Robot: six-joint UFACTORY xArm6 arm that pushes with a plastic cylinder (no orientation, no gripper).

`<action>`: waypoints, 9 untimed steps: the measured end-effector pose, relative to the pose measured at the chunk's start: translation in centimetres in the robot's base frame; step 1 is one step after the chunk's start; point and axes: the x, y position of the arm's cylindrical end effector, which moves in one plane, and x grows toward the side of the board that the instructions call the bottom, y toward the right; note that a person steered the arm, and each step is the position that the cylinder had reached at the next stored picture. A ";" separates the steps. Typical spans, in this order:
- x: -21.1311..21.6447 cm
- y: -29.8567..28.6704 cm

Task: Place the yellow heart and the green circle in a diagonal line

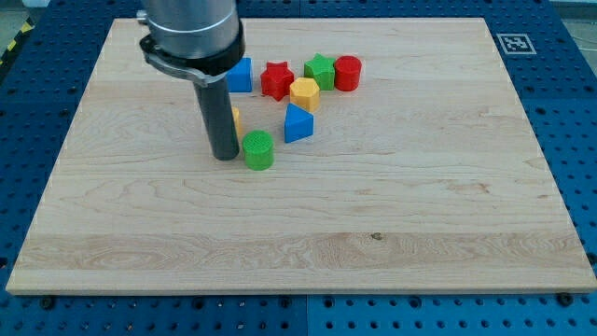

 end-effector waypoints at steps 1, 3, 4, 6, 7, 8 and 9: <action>0.0 1.0; 0.0 2.0; 0.0 1.2; 0.0 -4.4; -0.3 -6.0; -1.8 -6.2; -3.3 -6.4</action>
